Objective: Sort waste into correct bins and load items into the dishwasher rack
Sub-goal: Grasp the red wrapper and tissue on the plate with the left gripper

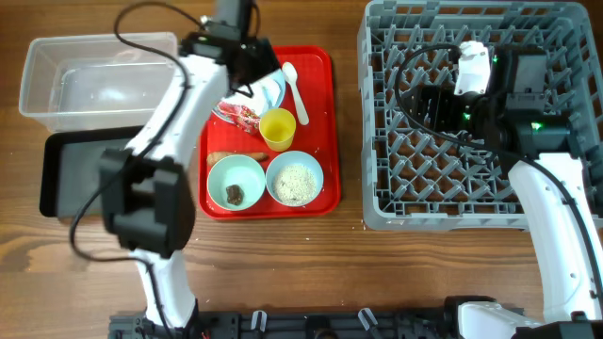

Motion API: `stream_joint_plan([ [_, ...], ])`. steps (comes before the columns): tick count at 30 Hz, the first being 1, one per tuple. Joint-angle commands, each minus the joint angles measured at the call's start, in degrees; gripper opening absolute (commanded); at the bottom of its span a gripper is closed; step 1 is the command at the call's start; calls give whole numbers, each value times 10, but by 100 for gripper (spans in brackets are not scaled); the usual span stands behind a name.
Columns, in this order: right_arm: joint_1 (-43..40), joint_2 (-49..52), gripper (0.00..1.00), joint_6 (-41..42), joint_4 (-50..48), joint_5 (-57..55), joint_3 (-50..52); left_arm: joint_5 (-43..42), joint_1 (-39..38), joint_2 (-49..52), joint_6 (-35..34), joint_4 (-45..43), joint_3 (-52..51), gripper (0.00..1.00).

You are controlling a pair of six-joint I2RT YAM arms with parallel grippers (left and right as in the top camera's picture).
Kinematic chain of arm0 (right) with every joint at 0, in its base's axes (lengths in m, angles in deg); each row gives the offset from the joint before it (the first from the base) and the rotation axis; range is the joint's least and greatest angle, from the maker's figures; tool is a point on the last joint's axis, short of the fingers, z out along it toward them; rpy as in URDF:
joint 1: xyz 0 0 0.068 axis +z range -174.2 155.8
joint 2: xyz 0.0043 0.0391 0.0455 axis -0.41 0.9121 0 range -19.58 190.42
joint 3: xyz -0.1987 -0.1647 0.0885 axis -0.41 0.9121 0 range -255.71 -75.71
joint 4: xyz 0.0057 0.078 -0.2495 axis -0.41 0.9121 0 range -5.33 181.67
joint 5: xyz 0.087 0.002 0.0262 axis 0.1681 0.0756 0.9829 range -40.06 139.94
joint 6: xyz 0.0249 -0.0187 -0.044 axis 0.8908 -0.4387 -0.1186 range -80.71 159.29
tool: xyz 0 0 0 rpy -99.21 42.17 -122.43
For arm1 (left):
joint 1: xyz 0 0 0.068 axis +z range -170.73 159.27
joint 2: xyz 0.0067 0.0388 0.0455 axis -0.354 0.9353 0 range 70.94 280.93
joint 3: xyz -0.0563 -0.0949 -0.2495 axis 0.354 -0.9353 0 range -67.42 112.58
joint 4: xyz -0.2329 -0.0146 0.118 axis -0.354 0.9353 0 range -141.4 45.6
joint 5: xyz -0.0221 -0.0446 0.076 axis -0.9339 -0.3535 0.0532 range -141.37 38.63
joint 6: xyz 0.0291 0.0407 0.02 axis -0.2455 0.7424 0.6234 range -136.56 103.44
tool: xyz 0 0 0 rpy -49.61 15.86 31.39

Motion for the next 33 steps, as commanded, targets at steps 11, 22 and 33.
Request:
stream_joint_plan([
  [11, -1, 2, 100, 8, 28, 23, -9, 116, -26, 143, -219, -28, 7, 91],
  [22, -1, 2, 100, 26, 28, 23, -9, 103, -12, 105, -89, 20, 26, 4],
  [33, -1, 2, 100, 53, 10, 23, -9, 114, 188, -114, -19, 56, 73, 4],
])
